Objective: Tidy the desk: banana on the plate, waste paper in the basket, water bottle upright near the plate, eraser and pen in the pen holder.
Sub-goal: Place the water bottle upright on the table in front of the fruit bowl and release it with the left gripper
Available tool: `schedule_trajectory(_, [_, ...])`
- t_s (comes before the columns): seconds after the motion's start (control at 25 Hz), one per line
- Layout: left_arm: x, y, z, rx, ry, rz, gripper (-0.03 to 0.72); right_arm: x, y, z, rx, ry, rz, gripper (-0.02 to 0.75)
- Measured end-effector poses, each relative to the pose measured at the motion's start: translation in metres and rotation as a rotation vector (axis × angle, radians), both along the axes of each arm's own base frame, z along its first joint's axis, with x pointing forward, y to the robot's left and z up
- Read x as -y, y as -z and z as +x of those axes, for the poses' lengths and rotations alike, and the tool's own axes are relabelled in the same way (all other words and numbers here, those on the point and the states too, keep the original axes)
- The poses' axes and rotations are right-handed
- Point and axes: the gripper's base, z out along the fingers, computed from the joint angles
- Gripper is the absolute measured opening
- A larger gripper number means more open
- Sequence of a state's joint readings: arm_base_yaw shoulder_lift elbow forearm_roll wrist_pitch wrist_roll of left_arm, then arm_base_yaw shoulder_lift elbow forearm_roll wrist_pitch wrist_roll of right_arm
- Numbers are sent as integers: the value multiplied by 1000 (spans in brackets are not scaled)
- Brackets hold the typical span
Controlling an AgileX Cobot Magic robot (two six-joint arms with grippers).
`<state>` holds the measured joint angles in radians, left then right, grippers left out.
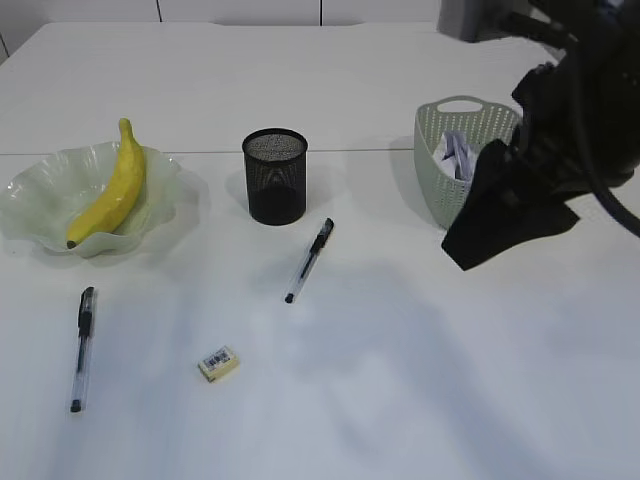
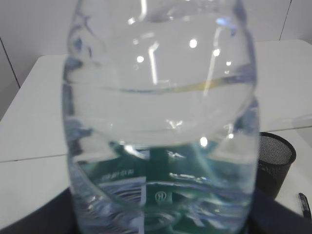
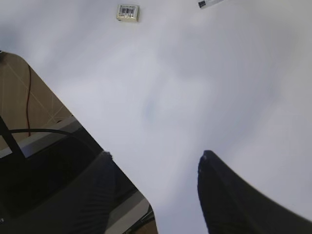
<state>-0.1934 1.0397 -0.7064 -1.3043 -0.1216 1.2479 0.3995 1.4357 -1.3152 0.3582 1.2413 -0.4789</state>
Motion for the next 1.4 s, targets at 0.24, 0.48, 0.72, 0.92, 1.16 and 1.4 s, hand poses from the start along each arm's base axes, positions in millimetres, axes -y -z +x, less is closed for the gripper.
schedule_trajectory(0.24, [0,-3,-2,11,0,-2,410,17,23,2,-73,60,-30,407])
schedule_trajectory(0.48, [-2,-9,-8,41,-9,-6,410,37,29,10,-75,149,-35,407])
schedule_trajectory(0.72, [-3,-9,-8,43,-8,11,410,36,29,11,-68,155,-22,407])
schedule_trajectory(0.92, [-3,-9,-8,40,-13,-4,410,36,29,11,-68,158,-22,407])
schedule_trajectory(1.16, [-5,-9,-8,44,-34,-8,410,36,29,11,-68,158,-22,407])
schedule_trajectory(1.4, [-6,-10,-8,51,-47,6,410,36,29,11,-68,158,-22,407])
